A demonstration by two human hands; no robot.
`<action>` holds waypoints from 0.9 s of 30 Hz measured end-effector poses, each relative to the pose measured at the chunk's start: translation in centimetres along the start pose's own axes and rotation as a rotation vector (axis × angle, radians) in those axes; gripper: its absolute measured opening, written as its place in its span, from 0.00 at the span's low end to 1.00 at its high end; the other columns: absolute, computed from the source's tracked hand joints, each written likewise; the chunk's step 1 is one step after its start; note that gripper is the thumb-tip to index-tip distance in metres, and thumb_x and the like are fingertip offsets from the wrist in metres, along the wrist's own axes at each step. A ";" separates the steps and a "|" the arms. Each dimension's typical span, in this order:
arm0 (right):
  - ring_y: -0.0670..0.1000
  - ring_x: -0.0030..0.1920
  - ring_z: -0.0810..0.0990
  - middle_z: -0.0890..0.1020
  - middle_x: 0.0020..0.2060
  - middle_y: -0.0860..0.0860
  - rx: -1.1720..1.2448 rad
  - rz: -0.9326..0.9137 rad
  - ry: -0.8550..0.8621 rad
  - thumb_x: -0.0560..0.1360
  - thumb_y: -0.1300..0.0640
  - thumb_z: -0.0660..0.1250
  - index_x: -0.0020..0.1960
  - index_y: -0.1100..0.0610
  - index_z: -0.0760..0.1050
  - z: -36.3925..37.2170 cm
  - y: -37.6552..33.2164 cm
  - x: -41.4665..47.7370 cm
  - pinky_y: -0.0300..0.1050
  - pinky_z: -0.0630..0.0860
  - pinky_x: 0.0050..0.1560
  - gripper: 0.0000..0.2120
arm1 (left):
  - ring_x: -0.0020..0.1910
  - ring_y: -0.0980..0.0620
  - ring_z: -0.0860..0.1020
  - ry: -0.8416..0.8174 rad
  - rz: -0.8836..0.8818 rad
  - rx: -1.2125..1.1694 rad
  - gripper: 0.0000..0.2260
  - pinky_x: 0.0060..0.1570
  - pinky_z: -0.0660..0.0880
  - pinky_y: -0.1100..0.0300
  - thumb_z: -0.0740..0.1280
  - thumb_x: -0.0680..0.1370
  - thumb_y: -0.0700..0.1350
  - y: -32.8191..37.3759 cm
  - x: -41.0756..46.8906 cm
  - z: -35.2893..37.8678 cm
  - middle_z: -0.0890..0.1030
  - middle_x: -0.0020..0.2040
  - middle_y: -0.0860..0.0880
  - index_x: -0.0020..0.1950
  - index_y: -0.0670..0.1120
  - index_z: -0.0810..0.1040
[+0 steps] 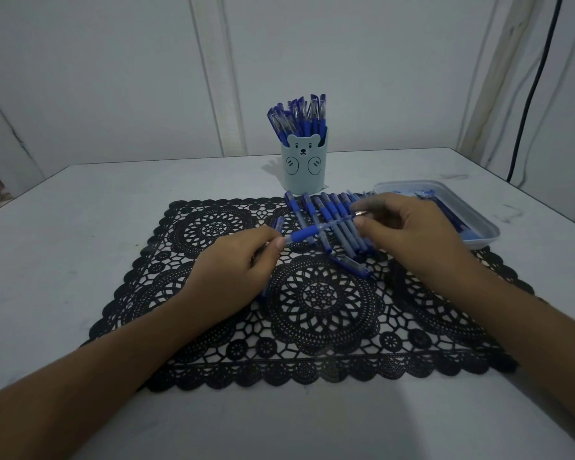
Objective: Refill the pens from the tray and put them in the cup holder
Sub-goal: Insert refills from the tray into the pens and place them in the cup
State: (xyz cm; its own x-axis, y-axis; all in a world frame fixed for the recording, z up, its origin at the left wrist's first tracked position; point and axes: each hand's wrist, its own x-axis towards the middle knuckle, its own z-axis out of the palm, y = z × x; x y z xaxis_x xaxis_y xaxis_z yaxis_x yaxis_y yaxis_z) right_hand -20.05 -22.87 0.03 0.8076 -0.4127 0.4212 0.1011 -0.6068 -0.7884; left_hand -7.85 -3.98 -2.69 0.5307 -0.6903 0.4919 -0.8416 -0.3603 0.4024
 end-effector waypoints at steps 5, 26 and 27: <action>0.42 0.33 0.78 0.81 0.36 0.49 0.046 0.033 -0.024 0.75 0.60 0.64 0.44 0.48 0.75 -0.3 -0.3 0.1 0.35 0.77 0.39 0.07 | 0.32 0.58 0.71 -0.015 0.019 0.022 0.08 0.27 0.63 0.64 0.57 0.79 0.52 0.1 -0.1 0.0 0.74 0.30 0.55 0.45 0.56 0.74; 0.40 0.35 0.78 0.80 0.35 0.45 -0.191 -0.016 -0.108 0.74 0.54 0.66 0.48 0.49 0.71 -1.4 0.3 0.4 0.28 0.73 0.38 0.04 | 0.32 0.59 0.72 0.012 -0.007 0.038 0.11 0.27 0.61 0.65 0.54 0.77 0.55 0.0 -0.1 0.0 0.73 0.29 0.56 0.44 0.55 0.74; 0.40 0.35 0.77 0.79 0.35 0.44 -0.225 -0.037 -0.070 0.74 0.53 0.66 0.46 0.50 0.72 -1.2 0.2 0.3 0.27 0.72 0.38 0.03 | 0.32 0.58 0.71 0.020 -0.018 0.028 0.11 0.27 0.61 0.64 0.54 0.77 0.55 0.0 -0.1 0.0 0.73 0.29 0.55 0.45 0.54 0.75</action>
State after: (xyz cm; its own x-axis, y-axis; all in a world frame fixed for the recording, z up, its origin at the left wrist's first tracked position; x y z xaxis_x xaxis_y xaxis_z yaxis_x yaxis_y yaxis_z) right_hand -20.51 -23.90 0.53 0.8446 -0.3441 0.4102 0.0061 -0.7599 -0.6500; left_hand -7.86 -3.91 -2.71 0.5476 -0.6706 0.5004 -0.8342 -0.3905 0.3894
